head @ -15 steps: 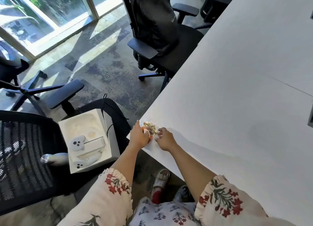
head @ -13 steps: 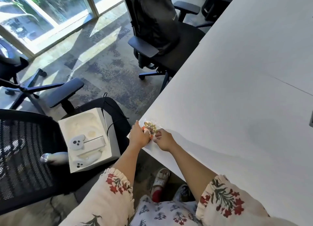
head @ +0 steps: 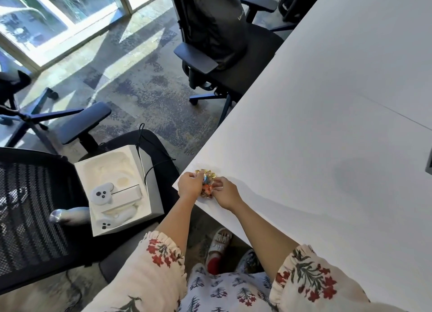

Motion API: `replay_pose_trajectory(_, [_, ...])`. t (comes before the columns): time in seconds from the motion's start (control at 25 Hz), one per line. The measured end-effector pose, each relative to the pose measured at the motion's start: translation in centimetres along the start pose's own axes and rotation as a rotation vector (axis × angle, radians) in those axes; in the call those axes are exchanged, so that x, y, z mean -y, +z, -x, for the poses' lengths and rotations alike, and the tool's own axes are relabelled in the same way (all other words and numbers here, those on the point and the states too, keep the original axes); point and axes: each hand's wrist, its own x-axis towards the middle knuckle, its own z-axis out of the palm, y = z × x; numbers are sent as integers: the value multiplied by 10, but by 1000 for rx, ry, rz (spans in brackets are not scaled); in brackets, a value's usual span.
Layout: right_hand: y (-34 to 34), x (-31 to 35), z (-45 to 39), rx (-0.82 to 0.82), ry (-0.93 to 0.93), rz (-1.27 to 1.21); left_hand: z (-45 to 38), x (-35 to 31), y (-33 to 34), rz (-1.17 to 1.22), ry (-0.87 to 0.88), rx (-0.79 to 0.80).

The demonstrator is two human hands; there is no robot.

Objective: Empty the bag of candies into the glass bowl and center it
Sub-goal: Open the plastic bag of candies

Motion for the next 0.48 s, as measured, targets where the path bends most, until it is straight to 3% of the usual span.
replay_pose_trajectory(0.2, [-8, -6, 4, -37, 37, -77, 18, -5, 4, -20, 168, -41])
replay_pose_trajectory(0.48, [-52, -8, 7, -318, -110, 12, 43, -24, 14, -154, 494, 31])
